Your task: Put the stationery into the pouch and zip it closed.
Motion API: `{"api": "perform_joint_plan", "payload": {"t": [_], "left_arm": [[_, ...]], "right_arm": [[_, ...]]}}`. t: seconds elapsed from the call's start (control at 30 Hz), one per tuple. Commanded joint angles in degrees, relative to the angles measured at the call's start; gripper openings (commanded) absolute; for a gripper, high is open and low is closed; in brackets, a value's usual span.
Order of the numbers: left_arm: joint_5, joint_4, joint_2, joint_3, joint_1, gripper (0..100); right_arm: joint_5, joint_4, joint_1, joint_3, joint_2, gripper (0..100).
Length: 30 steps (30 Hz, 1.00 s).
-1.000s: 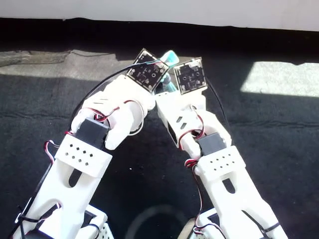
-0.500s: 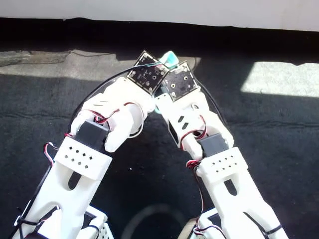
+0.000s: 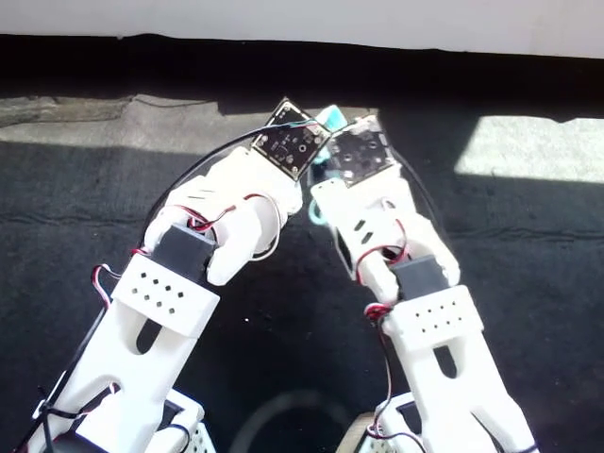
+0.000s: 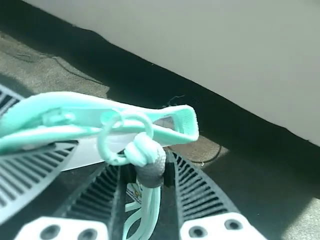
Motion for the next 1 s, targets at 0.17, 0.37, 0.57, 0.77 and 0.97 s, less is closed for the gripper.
{"api": "perform_joint_plan", "payload": {"t": [0.17,0.37,0.57,0.77,0.97], "left_arm": [[0.0,0.8,1.2,0.3,-4.8,1],[0.0,2.4,1.2,0.2,-4.4,1],[0.1,4.9,-1.6,0.5,-4.7,1],[0.1,4.8,-11.6,4.6,-4.7,1],[0.0,4.7,-17.1,12.6,-4.8,1]], "right_arm": [[-0.6,2.1,4.3,-2.9,-5.7,0.6],[-0.6,1.1,4.3,-4.3,-3.1,0.6],[-0.6,1.1,4.3,-11.7,7.4,0.6],[-0.6,1.5,5.3,-19.0,16.3,0.6],[-0.6,1.5,9.0,-19.7,19.7,0.5]]}}
